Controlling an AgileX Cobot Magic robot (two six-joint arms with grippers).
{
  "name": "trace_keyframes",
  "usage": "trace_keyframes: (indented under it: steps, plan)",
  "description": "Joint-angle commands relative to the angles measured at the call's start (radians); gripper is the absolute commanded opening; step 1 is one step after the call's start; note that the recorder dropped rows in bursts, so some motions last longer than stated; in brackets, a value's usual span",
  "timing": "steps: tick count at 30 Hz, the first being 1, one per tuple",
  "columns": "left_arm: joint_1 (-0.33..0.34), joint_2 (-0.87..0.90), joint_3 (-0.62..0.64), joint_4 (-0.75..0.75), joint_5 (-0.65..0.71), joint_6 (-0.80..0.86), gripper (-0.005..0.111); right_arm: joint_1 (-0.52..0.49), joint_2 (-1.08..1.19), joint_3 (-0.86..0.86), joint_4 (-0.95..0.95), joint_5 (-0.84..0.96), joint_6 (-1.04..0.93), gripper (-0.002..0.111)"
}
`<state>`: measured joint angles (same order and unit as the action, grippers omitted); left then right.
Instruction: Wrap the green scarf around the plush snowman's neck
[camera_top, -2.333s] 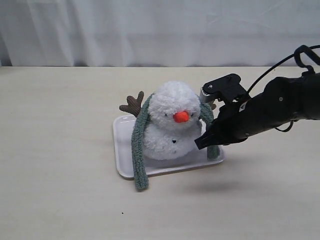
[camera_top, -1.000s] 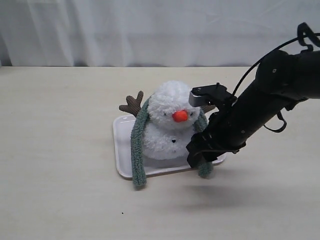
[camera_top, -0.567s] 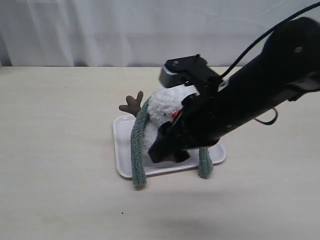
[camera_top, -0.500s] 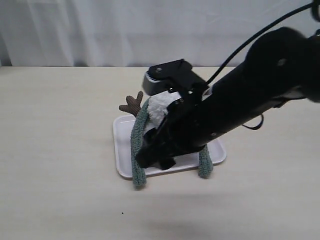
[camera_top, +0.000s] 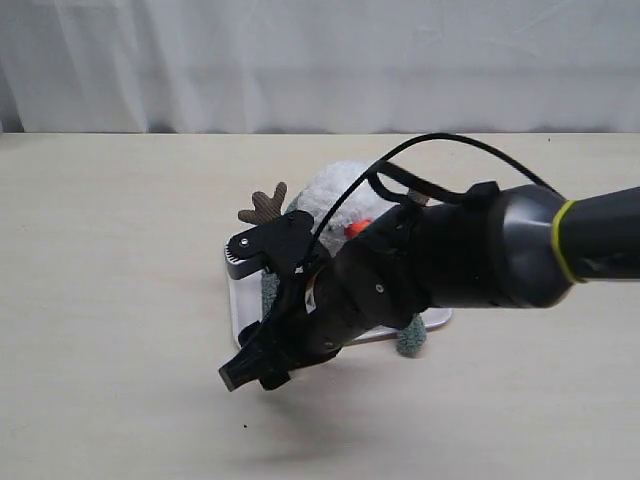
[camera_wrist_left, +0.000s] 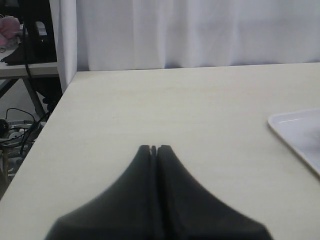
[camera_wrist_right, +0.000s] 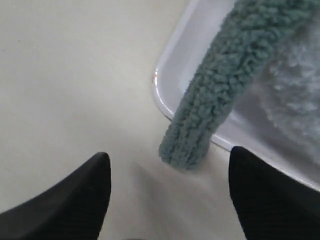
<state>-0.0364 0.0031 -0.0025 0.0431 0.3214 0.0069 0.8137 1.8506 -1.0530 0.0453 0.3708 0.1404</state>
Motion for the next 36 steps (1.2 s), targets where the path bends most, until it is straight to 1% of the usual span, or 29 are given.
trace_keyframes:
  steps: [1,4,7,10,13,17,18,22,27,31,36]
  plan:
    - [0.000,-0.003,0.003,0.000,-0.013,-0.002,0.000,-0.003,0.037,-0.005,-0.059,-0.093,0.055,0.064]
    - [0.000,-0.003,0.003,0.000,-0.013,-0.002,0.000,-0.003,0.059,-0.005,-0.061,-0.133,0.061,0.064]
    - [0.000,-0.003,0.003,0.000,-0.013,-0.002,0.000,-0.022,0.083,-0.005,-0.061,-0.134,0.063,0.063]
    - [0.000,-0.003,0.003,0.000,-0.013,-0.002,0.000,-0.049,0.098,-0.005,-0.061,-0.112,0.063,0.055]
    - [0.000,-0.003,0.003,0.000,-0.013,-0.002,0.000,-0.069,0.100,-0.005,-0.061,-0.081,0.056,0.039]
    - [0.000,-0.003,0.003,0.000,-0.013,-0.002,0.000,-0.067,0.092,-0.005,-0.064,-0.073,0.003,0.009]
    - [0.000,-0.003,0.003,0.000,-0.013,-0.002,0.000,-0.067,0.087,-0.005,-0.064,-0.068,0.001,0.004]
    - [0.000,-0.003,0.003,0.000,-0.013,-0.002,0.000,-0.067,0.038,-0.005,-0.064,-0.011,-0.039,0.004]
    - [0.000,-0.003,0.003,0.000,-0.013,-0.002,0.000,-0.067,-0.051,-0.005,-0.069,0.137,-0.132,0.004]
    - [0.000,-0.003,0.003,0.000,-0.013,-0.002,0.000,-0.067,-0.103,-0.005,-0.169,0.275,-0.134,0.004]
    - [0.000,-0.003,0.003,0.000,-0.013,-0.002,0.000,-0.069,-0.094,-0.005,-0.319,0.400,-0.118,0.004]
